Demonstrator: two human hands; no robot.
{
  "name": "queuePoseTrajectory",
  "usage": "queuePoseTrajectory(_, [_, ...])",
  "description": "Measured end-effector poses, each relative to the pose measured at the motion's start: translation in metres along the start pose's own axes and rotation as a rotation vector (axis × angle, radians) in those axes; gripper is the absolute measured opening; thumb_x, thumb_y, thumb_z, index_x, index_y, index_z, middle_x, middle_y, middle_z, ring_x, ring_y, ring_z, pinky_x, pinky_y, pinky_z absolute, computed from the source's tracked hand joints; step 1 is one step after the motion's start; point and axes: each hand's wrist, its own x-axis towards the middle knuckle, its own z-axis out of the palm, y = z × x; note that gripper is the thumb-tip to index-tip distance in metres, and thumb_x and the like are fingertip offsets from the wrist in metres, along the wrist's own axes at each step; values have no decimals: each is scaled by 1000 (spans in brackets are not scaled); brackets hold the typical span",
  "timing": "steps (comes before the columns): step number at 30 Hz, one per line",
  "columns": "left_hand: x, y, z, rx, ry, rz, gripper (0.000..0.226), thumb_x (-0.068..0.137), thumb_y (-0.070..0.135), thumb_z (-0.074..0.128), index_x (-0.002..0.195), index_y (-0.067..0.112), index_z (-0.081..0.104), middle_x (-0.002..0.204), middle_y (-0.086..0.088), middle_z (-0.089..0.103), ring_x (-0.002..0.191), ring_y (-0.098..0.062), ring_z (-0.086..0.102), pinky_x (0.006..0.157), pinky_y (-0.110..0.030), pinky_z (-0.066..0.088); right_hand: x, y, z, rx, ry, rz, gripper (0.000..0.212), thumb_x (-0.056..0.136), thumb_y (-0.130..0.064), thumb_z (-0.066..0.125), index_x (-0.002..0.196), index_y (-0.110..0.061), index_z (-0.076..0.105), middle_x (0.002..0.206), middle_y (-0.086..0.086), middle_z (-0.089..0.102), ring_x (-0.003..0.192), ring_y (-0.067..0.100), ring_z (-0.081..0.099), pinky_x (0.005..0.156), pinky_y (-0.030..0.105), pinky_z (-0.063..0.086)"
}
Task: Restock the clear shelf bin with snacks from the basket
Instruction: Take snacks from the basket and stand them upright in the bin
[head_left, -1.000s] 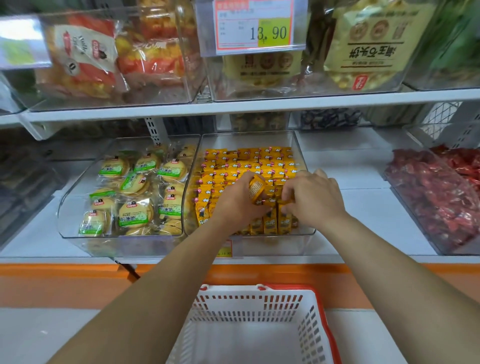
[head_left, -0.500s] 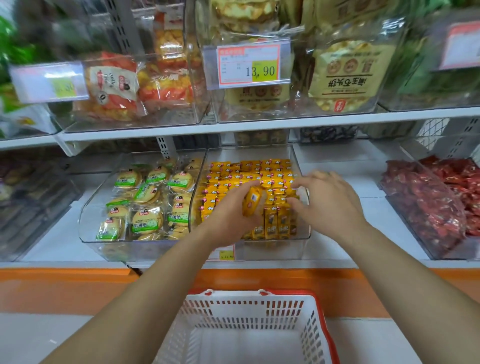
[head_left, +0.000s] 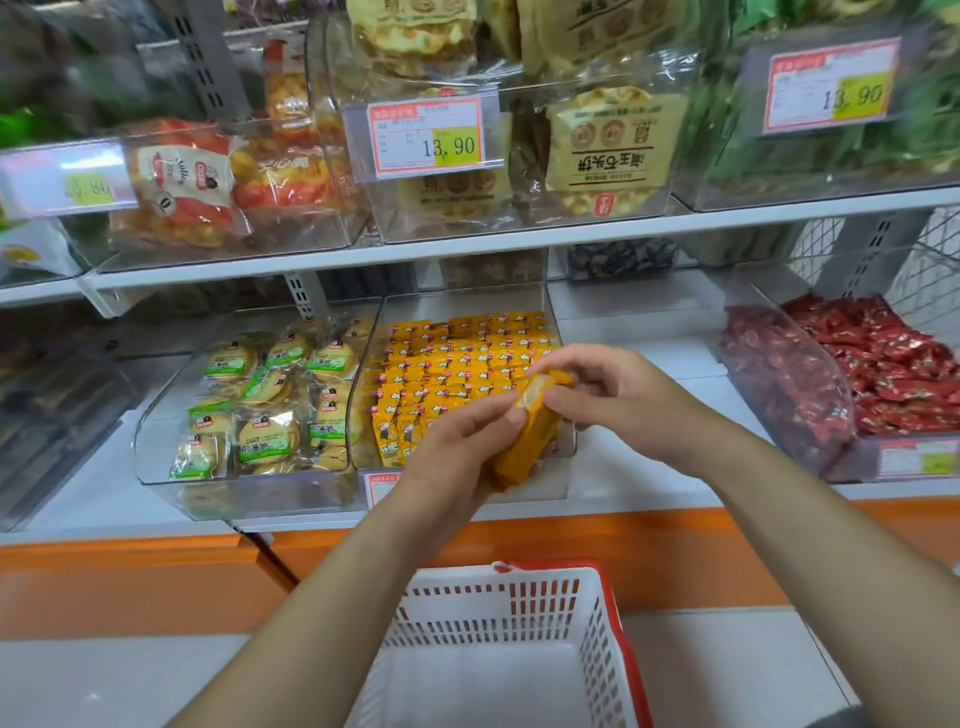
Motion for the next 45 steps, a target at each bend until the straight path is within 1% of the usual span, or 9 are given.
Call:
queuePoseTrajectory(4, [-2, -8, 7, 224, 74, 118, 26, 89, 25, 76, 105, 45, 75, 92, 8, 76, 80, -10, 70, 71, -22, 55, 4, 5, 0, -295, 244, 55, 62, 76, -63, 72, 82, -2, 62, 59, 2, 47, 57, 13, 44, 59, 34, 35])
queuePoseTrajectory(7, [0, -13, 10, 191, 114, 75, 13, 90, 32, 74, 101, 39, 76, 99, 1, 80, 91, -17, 75, 89, -46, 58, 3, 4, 1, -368, 282, 82, 67, 74, -78, 55, 78, -12, 62, 61, -6, 60, 57, 11, 53, 59, 33, 42])
queuePoseTrajectory(12, [6, -16, 7, 106, 124, 12, 17, 87, 39, 68, 101, 37, 77, 102, -3, 80, 97, -23, 76, 103, -60, 51, 3, 1, -4, 42, 114, 147, 16, 93, -34, 65, 106, -27, 69, 91, -3, 72, 80, 13, 67, 71, 31, 53])
queuePoseTrajectory(20, [26, -21, -9, 356, 205, 130, 11, 98, 35, 65, 107, 34, 71, 98, 10, 77, 96, -3, 72, 83, -24, 58, 16, 8, -7, 48, 322, -6, 28, 87, -9, 74, 107, -27, 66, 97, 4, 71, 75, 10, 67, 67, 26, 55])
queuePoseTrajectory(23, [51, -25, -21, 702, 315, 185, 19, 95, 31, 71, 113, 31, 65, 99, 17, 71, 89, 2, 65, 73, -17, 53, 25, 10, -13, -90, 446, -96, 31, 86, -8, 74, 103, -33, 65, 95, -1, 69, 67, 2, 64, 70, 25, 55])
queuePoseTrajectory(26, [78, -30, -31, 1108, 198, 234, 38, 85, 36, 82, 120, 32, 67, 112, 13, 66, 100, -6, 58, 82, -28, 50, 33, 16, -8, -381, 431, -112, 30, 84, -15, 77, 108, -30, 66, 99, -9, 63, 74, -2, 64, 65, 8, 44])
queuePoseTrajectory(30, [102, -37, -37, 1497, 38, 216, 54, 77, 51, 82, 125, 37, 61, 123, 3, 59, 117, -24, 49, 97, -43, 38, 41, 29, -1, -818, 327, -42, 36, 85, -29, 75, 119, -31, 66, 107, -9, 59, 88, 14, 58, 76, 30, 46])
queuePoseTrajectory(38, [116, -38, -58, 1495, 37, 295, 42, 78, 50, 81, 115, 36, 67, 110, 9, 62, 110, -18, 52, 97, -42, 43, 60, 51, 12, -1064, 301, 119, 25, 78, -29, 77, 95, -40, 62, 103, -11, 68, 96, 21, 60, 65, 30, 36])
queuePoseTrajectory(45, [117, -41, -61, 1415, 87, 343, 38, 75, 50, 85, 107, 36, 71, 101, 13, 61, 97, -12, 46, 89, -36, 40, 73, 64, 24, -1296, 277, 161, 26, 80, -15, 70, 99, -32, 69, 106, -5, 65, 99, 25, 62, 69, 32, 45])
